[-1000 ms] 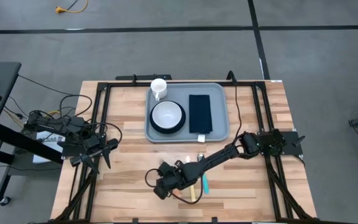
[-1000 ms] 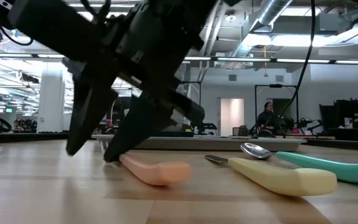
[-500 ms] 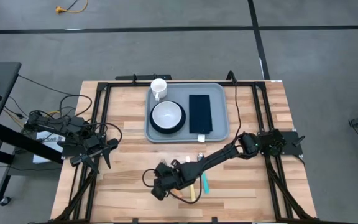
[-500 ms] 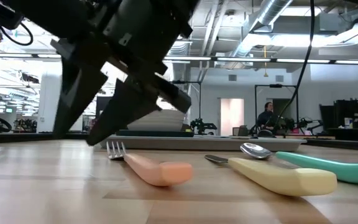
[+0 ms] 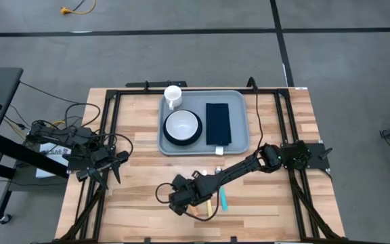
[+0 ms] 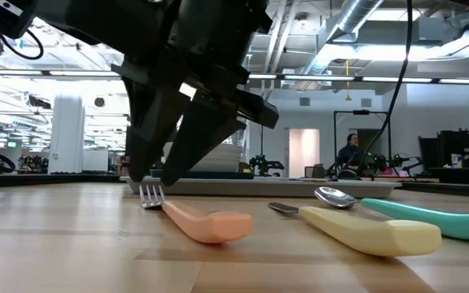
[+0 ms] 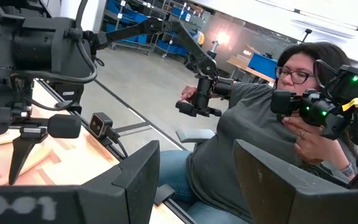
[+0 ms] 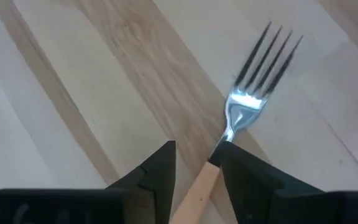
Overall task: Set up tray
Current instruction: Put the orange fork on top of the dark blue napkin
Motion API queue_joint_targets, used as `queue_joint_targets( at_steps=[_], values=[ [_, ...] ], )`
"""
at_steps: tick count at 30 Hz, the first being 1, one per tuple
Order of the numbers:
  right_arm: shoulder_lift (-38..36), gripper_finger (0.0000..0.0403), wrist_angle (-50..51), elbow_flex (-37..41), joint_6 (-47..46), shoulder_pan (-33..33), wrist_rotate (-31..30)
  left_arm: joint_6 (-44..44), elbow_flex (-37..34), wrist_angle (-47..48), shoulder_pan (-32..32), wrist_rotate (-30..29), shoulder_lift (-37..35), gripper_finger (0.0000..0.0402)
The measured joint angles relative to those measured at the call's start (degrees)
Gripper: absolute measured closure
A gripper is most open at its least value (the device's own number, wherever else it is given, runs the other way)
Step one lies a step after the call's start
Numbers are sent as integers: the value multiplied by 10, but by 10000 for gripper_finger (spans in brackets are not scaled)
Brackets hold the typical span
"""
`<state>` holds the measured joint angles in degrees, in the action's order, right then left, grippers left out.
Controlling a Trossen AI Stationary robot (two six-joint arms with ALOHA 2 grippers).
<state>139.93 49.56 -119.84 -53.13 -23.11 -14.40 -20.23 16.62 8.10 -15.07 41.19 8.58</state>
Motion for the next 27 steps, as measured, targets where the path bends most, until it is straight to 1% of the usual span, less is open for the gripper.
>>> queue_joint_targets(
  at_steps=[13,23,27],
  values=[
    [0,282,22,1,-9,4,-6,0,0,0,0,0,0,209],
    [0,282,-27,50,-15,7,5,-1,0,3,0,0,0,209],
    [-1,282,-37,56,-20,10,6,-1,0,3,0,0,0,209]
  ],
)
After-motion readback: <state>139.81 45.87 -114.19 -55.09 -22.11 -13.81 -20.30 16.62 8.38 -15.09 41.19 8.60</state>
